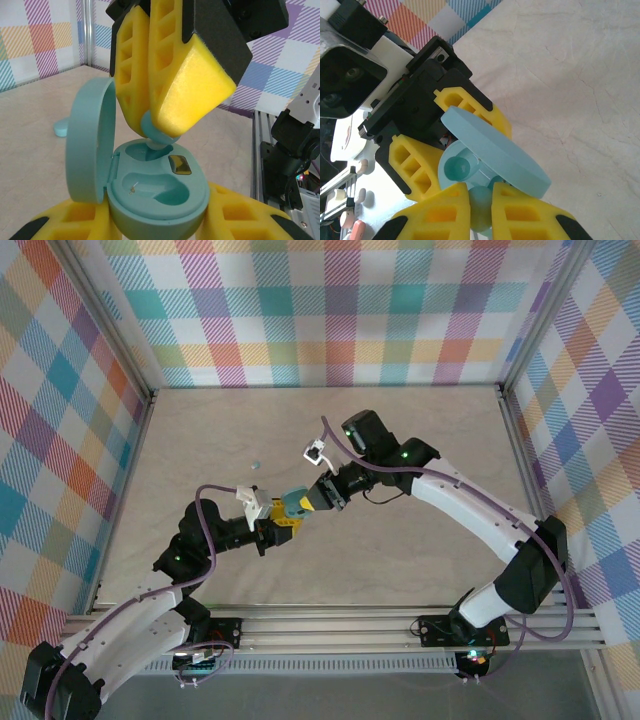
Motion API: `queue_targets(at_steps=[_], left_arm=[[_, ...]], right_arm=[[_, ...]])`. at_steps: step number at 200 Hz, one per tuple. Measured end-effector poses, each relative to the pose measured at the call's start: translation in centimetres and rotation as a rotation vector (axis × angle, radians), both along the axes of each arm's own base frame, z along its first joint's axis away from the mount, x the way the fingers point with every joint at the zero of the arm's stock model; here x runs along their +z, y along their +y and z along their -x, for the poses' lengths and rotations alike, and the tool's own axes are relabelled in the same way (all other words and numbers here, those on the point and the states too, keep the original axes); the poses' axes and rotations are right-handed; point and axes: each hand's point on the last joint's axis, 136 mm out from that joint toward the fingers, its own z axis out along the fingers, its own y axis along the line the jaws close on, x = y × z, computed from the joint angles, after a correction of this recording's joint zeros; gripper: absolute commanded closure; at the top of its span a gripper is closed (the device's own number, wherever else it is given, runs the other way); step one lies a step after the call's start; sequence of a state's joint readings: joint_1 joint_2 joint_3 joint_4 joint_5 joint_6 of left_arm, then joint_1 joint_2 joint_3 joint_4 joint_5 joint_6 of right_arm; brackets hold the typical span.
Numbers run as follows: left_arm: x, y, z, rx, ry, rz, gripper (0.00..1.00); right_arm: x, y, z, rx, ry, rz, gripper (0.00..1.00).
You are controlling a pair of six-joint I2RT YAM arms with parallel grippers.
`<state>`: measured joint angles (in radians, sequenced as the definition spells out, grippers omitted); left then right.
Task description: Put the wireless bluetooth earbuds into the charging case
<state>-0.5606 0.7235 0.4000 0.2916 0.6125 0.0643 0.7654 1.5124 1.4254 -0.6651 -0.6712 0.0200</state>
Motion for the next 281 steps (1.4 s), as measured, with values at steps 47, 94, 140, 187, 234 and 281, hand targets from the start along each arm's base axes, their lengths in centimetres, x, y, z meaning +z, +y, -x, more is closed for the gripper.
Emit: queue_targets(at_steps=[47, 94, 140, 187, 234, 281], left_arm=[[0.0, 0.0, 0.0, 0.001, 0.007, 0.004, 0.88], [0.0, 0.0, 0.0, 0.005, 0.019, 0.007, 0.88], [-0.1, 0.0, 0.0, 0.006, 0.022, 0.005, 0.88], [-0.2, 0.1, -0.1, 0.011, 0.027, 0.004, 0.88], [-0.1, 0.1, -0.2, 0.014, 0.023, 0.006, 0.87], [0.0, 0.1, -0.3, 0.022, 0.019, 0.007, 0.87]], right_arm=[[-0.1, 0.1, 0.0, 0.004, -0.002, -0.005, 0.85], [-0.4, 0.2, -0.1, 0.003, -0.009, 0.006, 0.79], [-0.8, 0.2, 0.1, 0.011, -0.024, 0.024, 0.71], [-0.8, 0.3, 0.1, 0.006, -0.034, 0.035, 0.67], [-0.6, 0.2, -0.1, -0.006, -0.049, 0.049, 0.63], [-0.6, -0.1, -0.9, -0.051, -0.07, 0.081, 0.59]])
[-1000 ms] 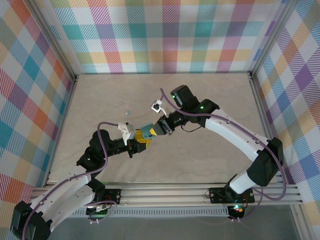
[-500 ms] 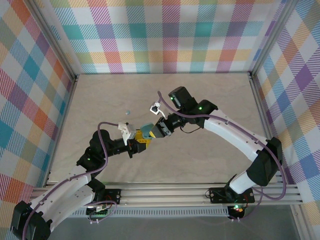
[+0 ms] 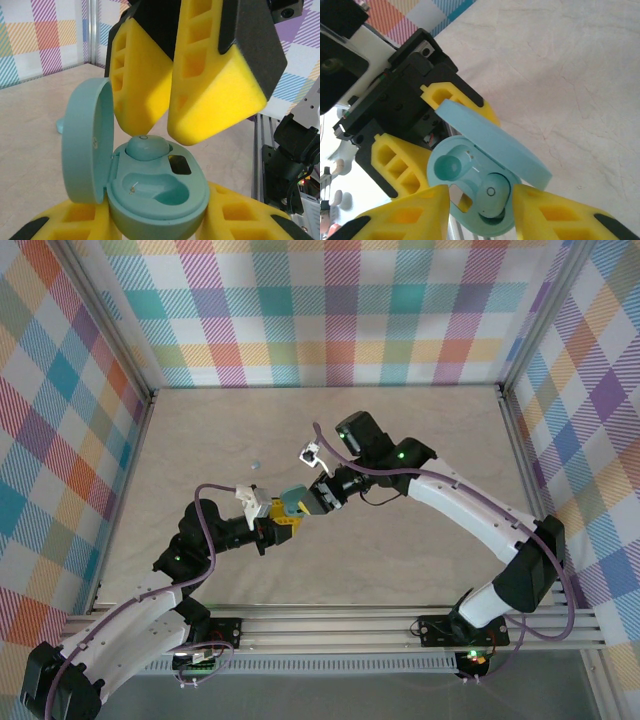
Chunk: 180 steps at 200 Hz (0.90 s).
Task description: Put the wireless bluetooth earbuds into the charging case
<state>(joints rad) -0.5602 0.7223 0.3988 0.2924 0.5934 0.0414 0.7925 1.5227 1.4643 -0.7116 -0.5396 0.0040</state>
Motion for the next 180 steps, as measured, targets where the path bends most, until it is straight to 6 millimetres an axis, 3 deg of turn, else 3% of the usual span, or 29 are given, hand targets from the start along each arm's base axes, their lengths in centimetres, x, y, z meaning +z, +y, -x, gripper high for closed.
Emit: queue_targets(at_steps=[24, 47, 79, 114, 137, 148, 180], left_arm=[[0.2, 0.0, -0.1, 0.002, -0.013, 0.008, 0.87], [0.6, 0.0, -0.1, 0.003, -0.028, 0.017, 0.87], [0.9, 0.4, -0.6, 0.046, -0.04, 0.02, 0.87], [0.9, 1.8, -1.2, 0.145, -0.035, 0.004, 0.87], [0.8, 2.9, -1.3, 0.208, -0.031, -0.007, 0.87], [0.8, 3.4, -1.4, 0.237, -0.031, -0.012, 0.87], [0.1, 5.1, -1.6, 0.33, -0.007, -0.046, 0.87]], right_arm=[[0.4, -0.4, -0.6, -0.046, -0.012, 0.007, 0.57], [1.9, -1.2, -1.5, -0.11, -0.04, -0.022, 0.53], [3.7, -4.1, -3.3, -0.274, -0.068, -0.067, 0.48], [2.3, -6.8, -6.4, -0.475, -0.056, -0.041, 0.49], [-0.5, -5.6, -8.7, -0.526, 0.003, 0.014, 0.52], [-2.1, -4.5, -10.1, -0.541, 0.045, 0.043, 0.58], [-6.8, 0.9, -14.8, -0.546, 0.139, 0.11, 0.63]])
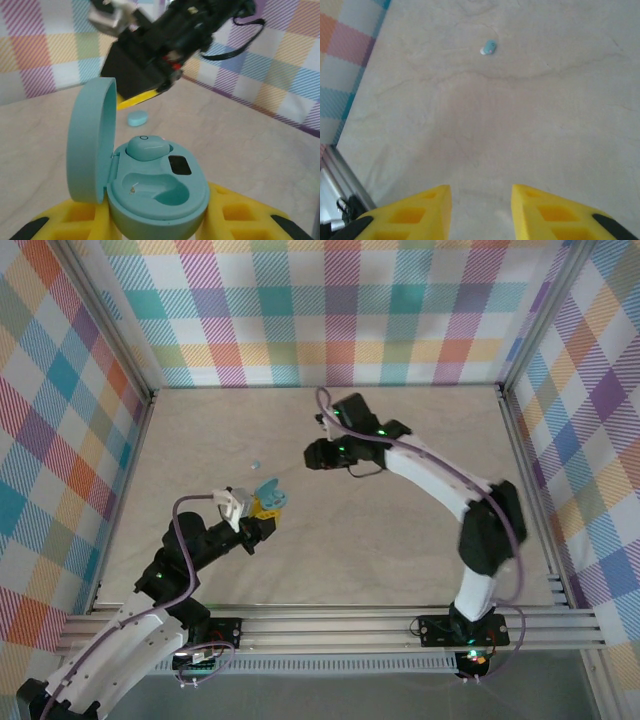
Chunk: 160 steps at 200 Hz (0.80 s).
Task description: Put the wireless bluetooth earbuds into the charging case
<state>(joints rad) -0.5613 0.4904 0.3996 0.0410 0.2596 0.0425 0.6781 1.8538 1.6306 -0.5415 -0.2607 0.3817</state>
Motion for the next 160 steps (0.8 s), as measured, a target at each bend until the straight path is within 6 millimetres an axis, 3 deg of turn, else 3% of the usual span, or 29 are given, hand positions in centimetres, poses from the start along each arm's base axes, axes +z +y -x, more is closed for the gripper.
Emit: queue_targets(at_steps=[38, 75, 90, 118, 160], left_arm=[[-0.9, 2.0, -0.1, 0.103, 0.036, -0.052, 0.86], [-1.6, 3.1, -0.1, 0.154, 0.057, -0.077, 0.86], [-1.9, 3.2, 0.0, 0.157, 0.069, -0.086, 0.86], [-2.0, 3.2, 0.0, 0.158, 0.074, -0.085, 0.86], [-1.9, 3.2, 0.0, 0.157, 0.071, -0.081, 0.86]], right_arm=[[-3.6, 8.8, -3.5, 0.04, 0.019, 0.012, 0.62], [-8.0, 13.7, -4.9, 0.019, 0.043, 0.034, 0.61], [-10.3, 14.4, -5.5, -0.007, 0.053, 0.058, 0.61], [-14.1, 14.0, -6.3, -0.077, 0.064, 0.126, 0.6], [-14.8, 13.6, -7.9, -0.163, 0.001, 0.15, 0.6]])
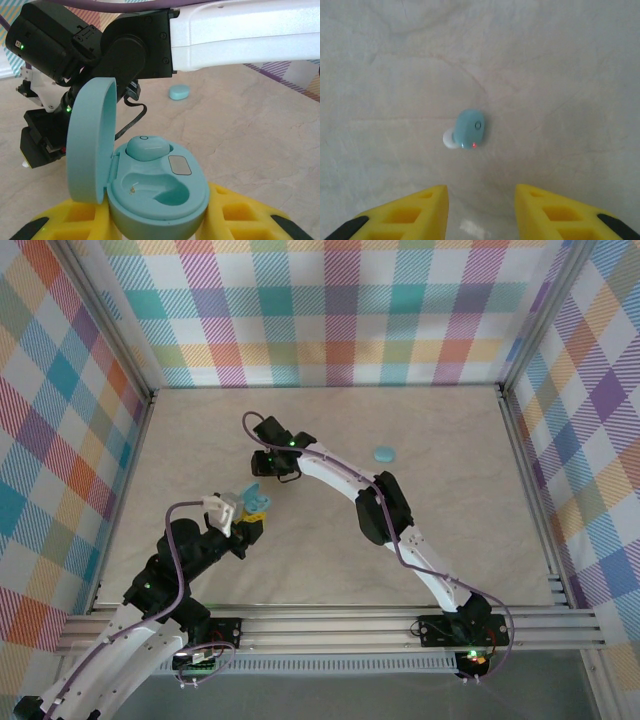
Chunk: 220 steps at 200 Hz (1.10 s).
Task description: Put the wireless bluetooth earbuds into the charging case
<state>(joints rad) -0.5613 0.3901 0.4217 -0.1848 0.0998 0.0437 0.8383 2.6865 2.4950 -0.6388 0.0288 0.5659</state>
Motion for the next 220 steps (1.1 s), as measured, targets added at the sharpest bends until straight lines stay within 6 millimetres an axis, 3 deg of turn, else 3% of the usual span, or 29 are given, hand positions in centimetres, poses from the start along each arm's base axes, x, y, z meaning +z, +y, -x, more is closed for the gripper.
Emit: queue_targets(at_steps=[63, 115, 145, 220], left_arm=[[0.5, 0.1, 0.3, -0.002, -0.015, 0.017, 0.85], [0.5, -0.2, 0.6, -0.025, -0.01, 0.021, 0.84], [0.4, -0.2, 1.0, -0.038, -0.007, 0.022, 0.84], [0.9, -0.3, 1.5, -0.061, -0.022, 0.037, 0.84]], right_arm=[[1.2, 1.8, -2.2, -0.06, -0.112, -0.067, 0.6], [-0.8, 2.5, -2.0, -0.085, -0.15, -0.028, 0.6], [-0.8, 2.5, -2.2, -0.1, -0.172, -0.02, 0.61], [-1.2, 2.4, -2.4, -0.11, -0.181, -0.009, 0.75]])
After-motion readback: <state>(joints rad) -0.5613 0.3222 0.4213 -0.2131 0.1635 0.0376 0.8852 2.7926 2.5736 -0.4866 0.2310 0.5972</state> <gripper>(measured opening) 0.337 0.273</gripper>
